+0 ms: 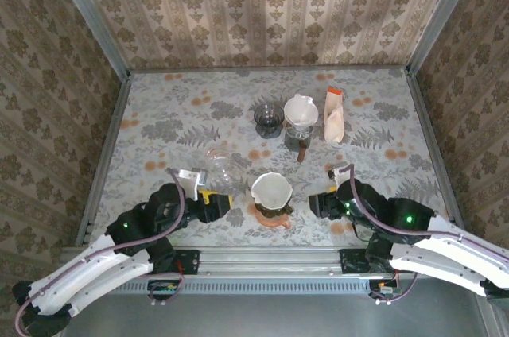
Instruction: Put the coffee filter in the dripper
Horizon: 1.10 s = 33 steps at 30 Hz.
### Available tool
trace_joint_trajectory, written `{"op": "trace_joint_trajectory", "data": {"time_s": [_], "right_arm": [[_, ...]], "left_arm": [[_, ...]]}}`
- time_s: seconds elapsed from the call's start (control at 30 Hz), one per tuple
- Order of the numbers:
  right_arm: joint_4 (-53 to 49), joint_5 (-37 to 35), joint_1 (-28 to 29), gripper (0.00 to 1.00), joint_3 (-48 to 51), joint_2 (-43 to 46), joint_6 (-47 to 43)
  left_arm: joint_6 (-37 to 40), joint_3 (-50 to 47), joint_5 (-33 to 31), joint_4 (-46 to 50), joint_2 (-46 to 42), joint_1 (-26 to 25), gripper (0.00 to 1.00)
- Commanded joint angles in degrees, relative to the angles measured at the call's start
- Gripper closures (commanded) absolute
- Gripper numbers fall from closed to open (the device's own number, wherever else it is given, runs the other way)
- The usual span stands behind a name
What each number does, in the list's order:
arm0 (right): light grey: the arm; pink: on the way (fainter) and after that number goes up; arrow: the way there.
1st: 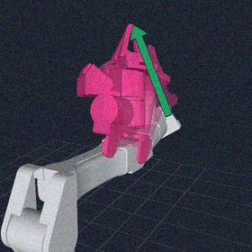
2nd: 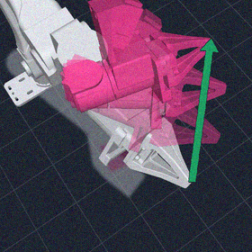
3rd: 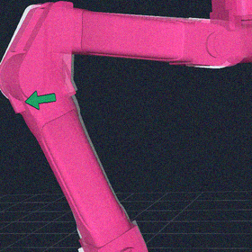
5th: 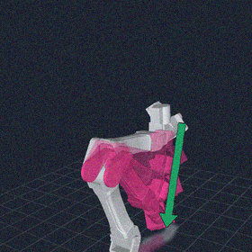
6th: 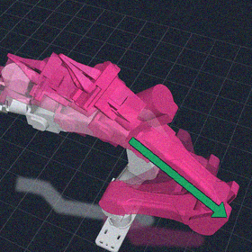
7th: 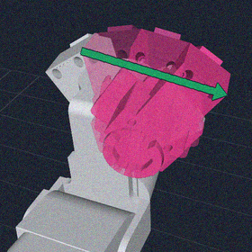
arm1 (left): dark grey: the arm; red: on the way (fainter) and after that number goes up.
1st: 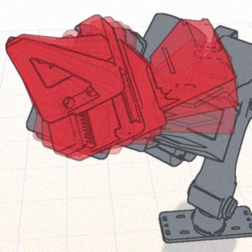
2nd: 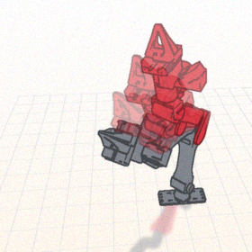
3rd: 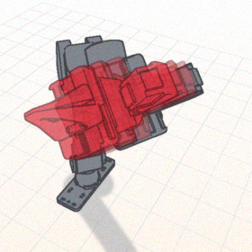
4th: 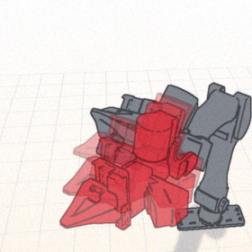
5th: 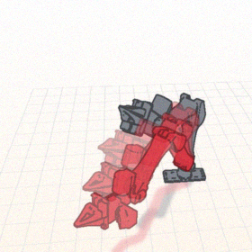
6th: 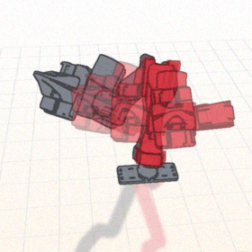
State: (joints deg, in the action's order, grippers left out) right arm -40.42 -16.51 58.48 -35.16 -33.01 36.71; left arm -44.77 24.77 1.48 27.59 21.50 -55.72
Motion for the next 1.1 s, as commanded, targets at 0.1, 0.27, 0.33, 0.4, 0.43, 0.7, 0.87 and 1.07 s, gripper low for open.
{"op": "trace_joint_trajectory", "data": {"time_s": [0.1, 0.27, 0.33, 0.4, 0.43, 0.7, 0.87, 1.07], "right_arm": [[16.16, 4.04, 5.84, 0.32, 12.07, -0.57, 4.68], [23.28, -0.01, 12.61, 0.32, 15.67, -5.48, 1.83], [26.75, 0.28, 13.18, 0.32, 17.58, -6.69, 1.46], [30.64, 0.98, 13.33, 0.32, 19.66, -7.36, 0.79], [32.09, 0.97, 13.33, 0.33, 20.47, -7.73, 0.44], [34.58, 0.7, 13.41, 0.33, 22.69, -8.4, -0.47], [35.2, 0.06, 13.44, 0.35, 23.26, -8.89, -1.15], [38.88, -0.76, 13.43, 0.37, 23.28, -12.49, -2.88]], "left_arm": [[-4.51, -3.91, -2.71, -2.59, -2.25, 0.19, 0.33], [-5.73, -5.06, -3.06, -2.32, -2.23, 0.38, 0.34], [-5.98, -5.26, -3.13, -2.37, -2.3, 0.53, 0.34], [-6.2, -5.5, -3.31, -2.44, -2.25, 0.58, 0.34], [-6.36, -5.66, -3.32, -2.6, -2.3, 0.7, 0.34], [-6.38, -5.88, -3.05, -2.85, -2.13, 2.96, 0.34], [-6.38, -6.32, 2.05, -4.7, -1.24, 8.62, 0.35], [-6.69, -6.8, 5.59, -5.36, -0.85, 12.19, 0.36]]}}
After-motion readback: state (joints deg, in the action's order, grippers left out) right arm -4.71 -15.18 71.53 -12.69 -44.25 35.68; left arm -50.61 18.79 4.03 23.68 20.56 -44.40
